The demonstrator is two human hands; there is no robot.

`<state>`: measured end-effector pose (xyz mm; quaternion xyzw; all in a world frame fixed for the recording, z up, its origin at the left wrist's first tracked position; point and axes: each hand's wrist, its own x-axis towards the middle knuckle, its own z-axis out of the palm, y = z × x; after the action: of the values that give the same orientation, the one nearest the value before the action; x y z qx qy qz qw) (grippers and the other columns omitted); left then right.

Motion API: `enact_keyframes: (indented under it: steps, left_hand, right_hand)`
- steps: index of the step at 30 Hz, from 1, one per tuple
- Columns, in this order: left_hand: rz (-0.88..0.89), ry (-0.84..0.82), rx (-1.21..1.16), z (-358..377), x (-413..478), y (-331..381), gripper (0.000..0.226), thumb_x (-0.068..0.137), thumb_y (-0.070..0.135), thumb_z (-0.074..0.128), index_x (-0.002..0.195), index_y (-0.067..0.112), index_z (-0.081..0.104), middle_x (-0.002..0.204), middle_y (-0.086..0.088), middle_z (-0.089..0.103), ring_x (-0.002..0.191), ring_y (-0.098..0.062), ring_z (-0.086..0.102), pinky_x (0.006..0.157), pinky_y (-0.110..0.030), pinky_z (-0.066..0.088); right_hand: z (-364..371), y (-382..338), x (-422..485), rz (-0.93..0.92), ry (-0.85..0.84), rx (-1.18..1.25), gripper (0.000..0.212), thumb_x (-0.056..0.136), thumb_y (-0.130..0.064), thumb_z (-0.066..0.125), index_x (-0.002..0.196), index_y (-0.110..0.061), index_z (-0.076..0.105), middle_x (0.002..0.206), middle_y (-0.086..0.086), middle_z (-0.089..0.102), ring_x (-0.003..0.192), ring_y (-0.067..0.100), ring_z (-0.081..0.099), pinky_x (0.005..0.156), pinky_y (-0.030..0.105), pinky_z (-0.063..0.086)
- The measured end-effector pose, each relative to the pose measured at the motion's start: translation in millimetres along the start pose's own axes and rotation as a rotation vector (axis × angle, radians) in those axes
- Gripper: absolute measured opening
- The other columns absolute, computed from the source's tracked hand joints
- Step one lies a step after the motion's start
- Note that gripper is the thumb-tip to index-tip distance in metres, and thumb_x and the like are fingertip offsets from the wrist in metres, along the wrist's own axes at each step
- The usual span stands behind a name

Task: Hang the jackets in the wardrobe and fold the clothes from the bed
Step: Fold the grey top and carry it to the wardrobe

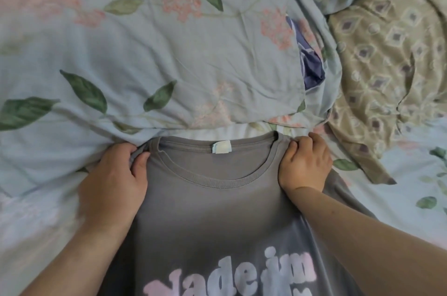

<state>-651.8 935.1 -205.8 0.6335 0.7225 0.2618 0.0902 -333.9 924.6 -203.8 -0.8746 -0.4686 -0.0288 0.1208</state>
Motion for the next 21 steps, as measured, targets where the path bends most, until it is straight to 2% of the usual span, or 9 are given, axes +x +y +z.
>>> enact_keyframes:
  steps: [3, 5, 8, 10, 12, 15, 18, 20, 21]
  left_hand:
    - [0.027, 0.035, -0.008, -1, -1, 1, 0.018, 0.085, 0.023, 0.071, 0.089, 0.015, 0.055, 0.077, -0.012, 0.065, 0.065, -0.041, 0.061, 0.054, -0.032, 0.036]
    - [0.001, 0.044, -0.014, -2, -2, -1, 0.017, 0.087, 0.028, 0.068, 0.090, 0.018, 0.055, 0.079, -0.008, 0.065, 0.069, -0.039, 0.061, 0.056, -0.031, 0.035]
    - [0.022, 0.044, -0.062, -6, -7, 2, 0.018, 0.089, 0.029, 0.066, 0.099, 0.015, 0.061, 0.093, -0.009, 0.064, 0.084, -0.038, 0.062, 0.063, -0.040, 0.048]
    - [0.141, 0.065, -0.038, -12, -10, 5, 0.022, 0.092, 0.022, 0.063, 0.108, 0.007, 0.066, 0.098, -0.014, 0.065, 0.090, -0.041, 0.062, 0.071, -0.048, 0.052]
    - [0.314, 0.106, 0.042, -20, -12, 8, 0.032, 0.087, 0.019, 0.061, 0.114, 0.002, 0.068, 0.102, -0.018, 0.068, 0.091, -0.042, 0.061, 0.077, -0.050, 0.049]
    - [0.441, 0.120, 0.057, -32, -32, 34, 0.039, 0.082, 0.015, 0.062, 0.118, 0.001, 0.067, 0.121, -0.019, 0.065, 0.111, -0.039, 0.061, 0.095, -0.049, 0.046]
    - [0.494, -0.123, -0.095, -22, -89, 85, 0.044, 0.086, 0.022, 0.057, 0.127, 0.008, 0.064, 0.138, -0.010, 0.057, 0.133, -0.027, 0.049, 0.113, -0.037, 0.026]
    - [0.498, -0.289, -0.187, -3, -135, 119, 0.052, 0.094, 0.034, 0.048, 0.144, 0.019, 0.047, 0.156, 0.002, 0.034, 0.145, -0.008, 0.018, 0.116, -0.023, 0.000]
    - [0.502, -0.345, -0.201, 9, -157, 135, 0.057, 0.096, 0.041, 0.042, 0.151, 0.024, 0.034, 0.161, 0.008, 0.019, 0.144, -0.001, 0.000, 0.113, -0.018, -0.013]
  right_hand:
    - [-1, 3, 0, -0.011, 0.003, 0.028, 0.042, 0.093, -0.030, 0.037, 0.108, 0.000, 0.063, 0.137, 0.019, 0.051, 0.125, 0.041, 0.045, 0.107, 0.049, 0.030]
    - [1, 6, 0, -0.022, 0.011, 0.043, 0.033, 0.097, -0.025, 0.042, 0.108, -0.001, 0.062, 0.136, 0.018, 0.051, 0.124, 0.040, 0.045, 0.107, 0.048, 0.029]
    - [0, 11, 0, -0.044, 0.034, 0.079, 0.027, 0.095, -0.023, 0.048, 0.107, -0.003, 0.062, 0.131, 0.016, 0.054, 0.120, 0.039, 0.046, 0.106, 0.047, 0.030]
    - [-1, 14, -2, -0.065, 0.032, 0.118, 0.026, 0.095, -0.024, 0.048, 0.106, -0.005, 0.062, 0.127, 0.015, 0.055, 0.118, 0.037, 0.047, 0.104, 0.045, 0.029]
    - [-5, 19, -2, -0.113, -0.011, 0.122, 0.026, 0.096, -0.023, 0.047, 0.108, -0.004, 0.060, 0.126, 0.018, 0.055, 0.118, 0.037, 0.045, 0.103, 0.043, 0.028]
    - [-19, 29, 2, -0.256, -0.200, 0.126, 0.036, 0.098, -0.024, 0.048, 0.127, -0.003, 0.051, 0.142, 0.020, 0.043, 0.131, 0.036, 0.035, 0.111, 0.040, 0.020]
    - [-53, 55, 2, -0.330, -0.386, 0.301, 0.046, 0.096, -0.023, 0.055, 0.140, -0.014, 0.045, 0.145, 0.007, 0.045, 0.134, 0.026, 0.041, 0.107, 0.030, 0.028]
    - [-78, 87, -7, -0.304, -0.303, 0.398, 0.036, 0.094, -0.019, 0.056, 0.130, -0.019, 0.056, 0.132, 0.001, 0.057, 0.122, 0.021, 0.053, 0.097, 0.027, 0.036]
    - [-87, 108, -13, -0.261, -0.223, 0.422, 0.030, 0.093, -0.019, 0.056, 0.123, -0.021, 0.061, 0.122, -0.002, 0.061, 0.114, 0.020, 0.057, 0.092, 0.028, 0.039]
